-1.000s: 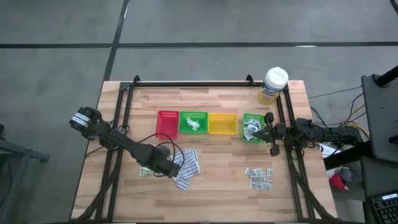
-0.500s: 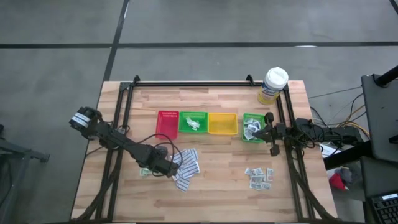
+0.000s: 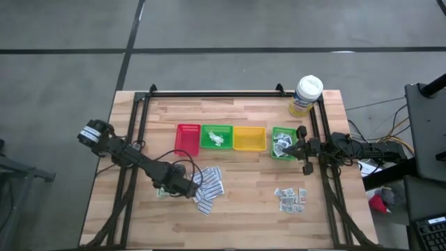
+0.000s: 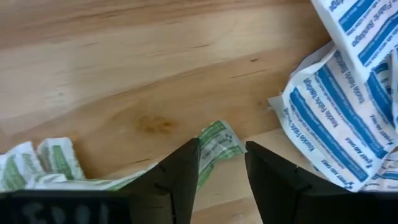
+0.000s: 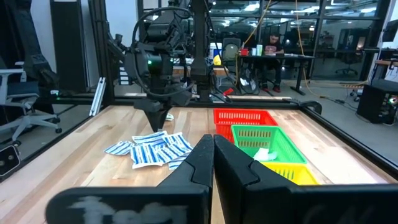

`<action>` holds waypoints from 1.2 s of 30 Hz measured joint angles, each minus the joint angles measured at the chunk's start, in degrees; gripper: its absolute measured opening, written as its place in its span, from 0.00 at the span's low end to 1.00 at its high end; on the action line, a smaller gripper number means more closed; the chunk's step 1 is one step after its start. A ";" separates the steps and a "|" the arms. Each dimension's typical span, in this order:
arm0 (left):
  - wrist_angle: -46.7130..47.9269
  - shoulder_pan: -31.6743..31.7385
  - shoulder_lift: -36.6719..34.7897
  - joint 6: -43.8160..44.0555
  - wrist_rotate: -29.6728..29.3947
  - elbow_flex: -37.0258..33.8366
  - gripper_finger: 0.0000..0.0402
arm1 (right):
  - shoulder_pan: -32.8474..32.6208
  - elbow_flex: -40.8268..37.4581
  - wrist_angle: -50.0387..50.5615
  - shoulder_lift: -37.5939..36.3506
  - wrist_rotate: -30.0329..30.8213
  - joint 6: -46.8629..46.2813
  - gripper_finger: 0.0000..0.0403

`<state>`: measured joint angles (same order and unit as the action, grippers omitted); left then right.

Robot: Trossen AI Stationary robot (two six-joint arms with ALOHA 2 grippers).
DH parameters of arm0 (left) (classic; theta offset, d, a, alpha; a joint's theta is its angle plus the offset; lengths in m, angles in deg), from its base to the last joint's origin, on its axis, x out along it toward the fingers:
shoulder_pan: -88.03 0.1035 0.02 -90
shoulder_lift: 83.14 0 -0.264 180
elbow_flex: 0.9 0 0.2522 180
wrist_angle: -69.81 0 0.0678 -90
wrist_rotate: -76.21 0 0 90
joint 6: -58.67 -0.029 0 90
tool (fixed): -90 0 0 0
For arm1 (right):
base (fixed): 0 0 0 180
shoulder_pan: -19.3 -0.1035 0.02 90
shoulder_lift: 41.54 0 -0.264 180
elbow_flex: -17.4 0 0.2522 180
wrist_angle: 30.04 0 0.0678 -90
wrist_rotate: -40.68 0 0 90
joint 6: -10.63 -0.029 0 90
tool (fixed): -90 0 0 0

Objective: Pick & Place First Aid Supplies
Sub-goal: Put the green bandage into the left green bin

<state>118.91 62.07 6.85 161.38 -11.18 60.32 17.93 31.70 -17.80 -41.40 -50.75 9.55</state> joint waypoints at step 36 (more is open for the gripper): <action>1.73 0.00 -0.22 -9.77 -4.53 2.31 0.01 | 0.00 0.02 0.00 0.00 0.01 0.00 0.02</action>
<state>120.64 62.07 6.63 151.61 -15.71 62.63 17.93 31.71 -17.80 -41.40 -50.75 9.55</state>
